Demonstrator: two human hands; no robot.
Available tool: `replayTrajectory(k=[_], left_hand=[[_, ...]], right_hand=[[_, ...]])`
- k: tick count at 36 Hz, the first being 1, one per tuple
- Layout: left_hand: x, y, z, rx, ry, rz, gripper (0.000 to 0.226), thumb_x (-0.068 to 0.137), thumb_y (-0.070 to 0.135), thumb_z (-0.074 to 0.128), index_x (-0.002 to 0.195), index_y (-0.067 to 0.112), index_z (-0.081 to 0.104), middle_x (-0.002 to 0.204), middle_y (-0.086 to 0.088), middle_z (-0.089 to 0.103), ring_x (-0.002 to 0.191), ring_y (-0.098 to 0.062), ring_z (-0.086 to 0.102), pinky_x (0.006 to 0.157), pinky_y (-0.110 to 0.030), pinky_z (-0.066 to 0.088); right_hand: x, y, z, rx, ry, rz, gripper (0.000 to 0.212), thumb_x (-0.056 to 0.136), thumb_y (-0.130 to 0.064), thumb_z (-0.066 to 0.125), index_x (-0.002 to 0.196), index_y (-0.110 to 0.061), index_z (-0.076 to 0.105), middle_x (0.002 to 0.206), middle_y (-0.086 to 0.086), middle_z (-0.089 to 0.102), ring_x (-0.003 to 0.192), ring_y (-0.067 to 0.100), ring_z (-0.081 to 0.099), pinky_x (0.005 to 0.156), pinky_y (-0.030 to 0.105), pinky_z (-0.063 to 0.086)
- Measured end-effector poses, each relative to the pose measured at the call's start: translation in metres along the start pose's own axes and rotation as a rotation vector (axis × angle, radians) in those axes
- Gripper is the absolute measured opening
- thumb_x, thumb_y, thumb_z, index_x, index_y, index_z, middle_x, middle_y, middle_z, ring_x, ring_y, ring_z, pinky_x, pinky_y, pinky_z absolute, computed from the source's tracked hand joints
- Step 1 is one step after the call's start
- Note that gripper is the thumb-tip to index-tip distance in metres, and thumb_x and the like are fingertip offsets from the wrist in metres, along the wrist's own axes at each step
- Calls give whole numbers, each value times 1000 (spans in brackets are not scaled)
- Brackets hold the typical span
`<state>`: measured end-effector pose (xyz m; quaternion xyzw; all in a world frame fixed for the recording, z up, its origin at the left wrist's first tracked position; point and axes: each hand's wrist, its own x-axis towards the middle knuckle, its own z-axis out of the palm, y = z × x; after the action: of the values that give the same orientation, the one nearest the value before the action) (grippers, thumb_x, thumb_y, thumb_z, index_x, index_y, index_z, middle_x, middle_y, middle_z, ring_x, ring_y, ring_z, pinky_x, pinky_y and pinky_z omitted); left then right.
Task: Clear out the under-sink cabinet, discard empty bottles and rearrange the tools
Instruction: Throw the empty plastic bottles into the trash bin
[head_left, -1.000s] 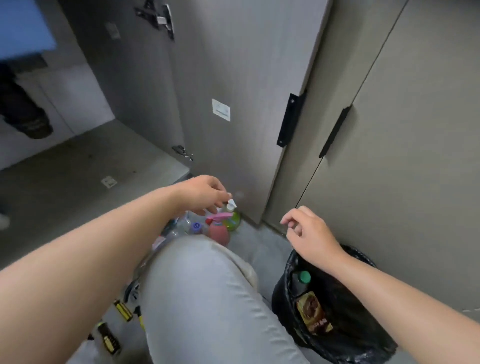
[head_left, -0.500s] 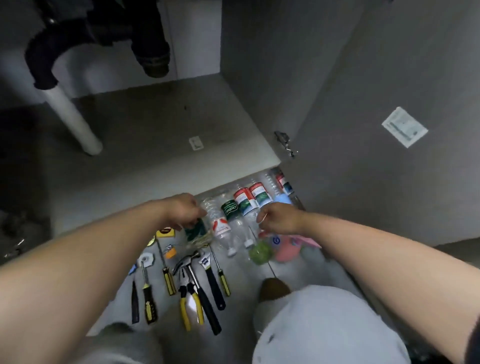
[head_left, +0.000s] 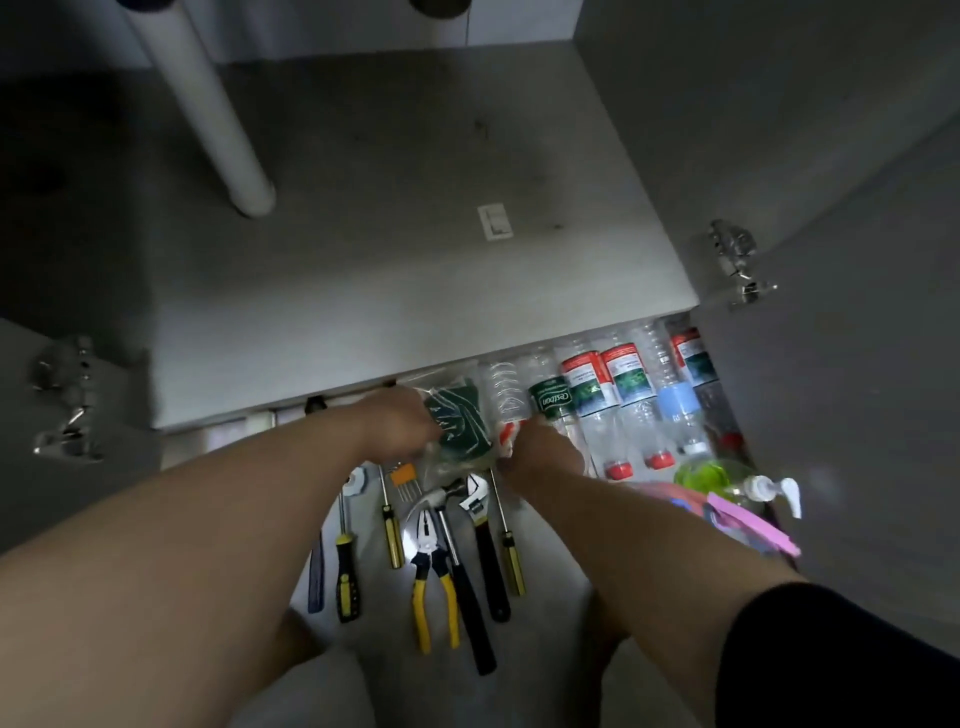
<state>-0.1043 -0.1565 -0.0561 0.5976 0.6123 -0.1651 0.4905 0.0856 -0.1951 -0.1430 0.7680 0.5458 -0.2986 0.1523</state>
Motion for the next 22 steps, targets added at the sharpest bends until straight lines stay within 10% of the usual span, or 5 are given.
replayTrajectory(k=[9, 15, 22], left_hand=[[-1, 8, -1, -88, -46, 44, 33, 103, 31, 56, 102, 1, 69, 91, -12, 63, 80, -23, 58, 73, -34, 48], [-12, 32, -1, -256, -219, 42, 51, 95, 50, 65, 123, 8, 64, 121, -6, 70, 105, -18, 71, 92, -37, 60], [-23, 41, -4, -482, -298, 110, 77, 80, 60, 73, 141, 18, 52, 137, -6, 63, 124, -25, 61, 108, -42, 49]], right_hand=[[-20, 13, -22, 221, -64, 88, 78, 78, -58, 74, 134, -12, 44, 113, 5, 64, 101, 25, 67, 89, 40, 58], [-49, 27, -64, 559, -350, 158, 65, 76, -35, 83, 127, -13, 50, 114, 16, 61, 77, 34, 73, 55, 37, 62], [-71, 26, -92, 924, -451, -164, 45, 81, -26, 83, 115, -26, 54, 101, 5, 76, 94, 29, 76, 72, 33, 62]])
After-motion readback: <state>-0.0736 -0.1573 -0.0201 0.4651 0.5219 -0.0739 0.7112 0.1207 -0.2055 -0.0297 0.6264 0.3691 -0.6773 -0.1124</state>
